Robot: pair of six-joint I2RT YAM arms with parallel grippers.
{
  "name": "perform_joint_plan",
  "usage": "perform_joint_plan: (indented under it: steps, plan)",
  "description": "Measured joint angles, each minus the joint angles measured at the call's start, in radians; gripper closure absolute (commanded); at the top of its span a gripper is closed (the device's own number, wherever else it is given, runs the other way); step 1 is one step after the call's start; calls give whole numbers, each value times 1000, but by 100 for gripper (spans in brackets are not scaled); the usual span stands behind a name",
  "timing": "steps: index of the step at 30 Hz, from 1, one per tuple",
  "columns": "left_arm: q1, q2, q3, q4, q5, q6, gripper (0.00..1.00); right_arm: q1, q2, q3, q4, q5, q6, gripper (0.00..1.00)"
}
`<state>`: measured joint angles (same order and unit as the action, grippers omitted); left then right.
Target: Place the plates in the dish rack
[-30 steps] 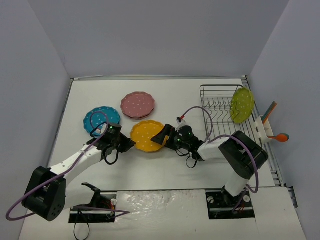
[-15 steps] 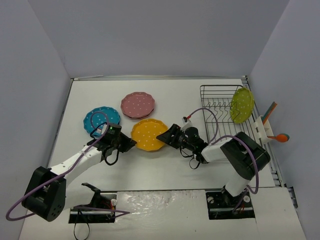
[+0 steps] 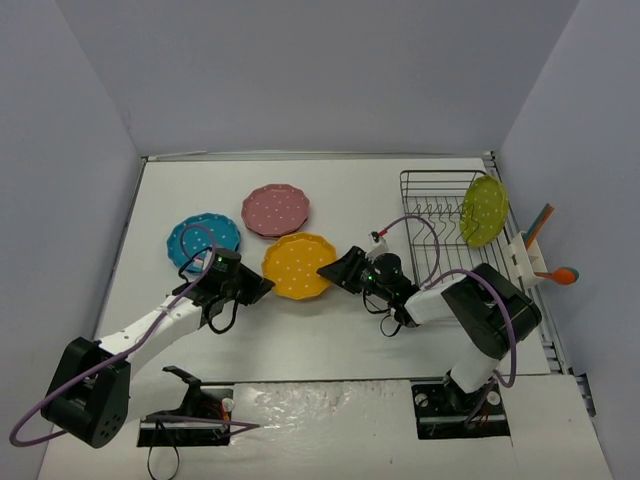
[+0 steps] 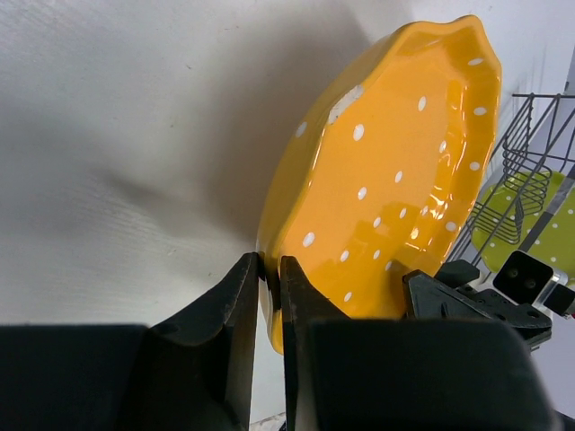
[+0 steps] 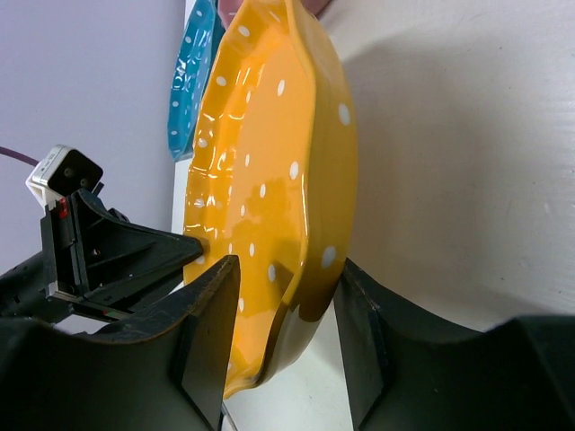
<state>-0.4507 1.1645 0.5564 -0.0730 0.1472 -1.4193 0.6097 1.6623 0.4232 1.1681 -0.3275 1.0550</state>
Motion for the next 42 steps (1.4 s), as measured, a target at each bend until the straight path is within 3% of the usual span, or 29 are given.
perform_joint_plan:
  steps: [8,15,17,19,23,24,31,35,37,42]
  plan:
    - [-3,-2,-5,41,14,1,100,-1,5,0,31,-10,1,59]
    - [-6,-7,-30,64,28,2,100,-14,1,-1,33,-14,15,94]
    - [-8,-8,-32,74,33,4,100,-21,-24,-2,19,-22,7,100]
    - [-9,-10,-32,82,40,8,100,-24,-65,-2,-23,-16,-15,100]
    - [-17,-14,-32,92,64,30,85,-26,-184,16,-184,3,-91,100]
    - [-19,-16,-31,98,73,36,75,-25,-215,25,-226,11,-113,100]
    - [-20,-24,17,89,79,118,29,-29,-401,138,-586,120,-339,100]
    - [-20,-49,66,24,59,187,10,-37,-468,235,-780,195,-480,100]
    - [-20,-72,97,-27,37,229,4,-46,-497,290,-869,229,-553,100]
    - [-15,-134,223,-191,-59,375,3,-118,-549,449,-1041,317,-736,100]
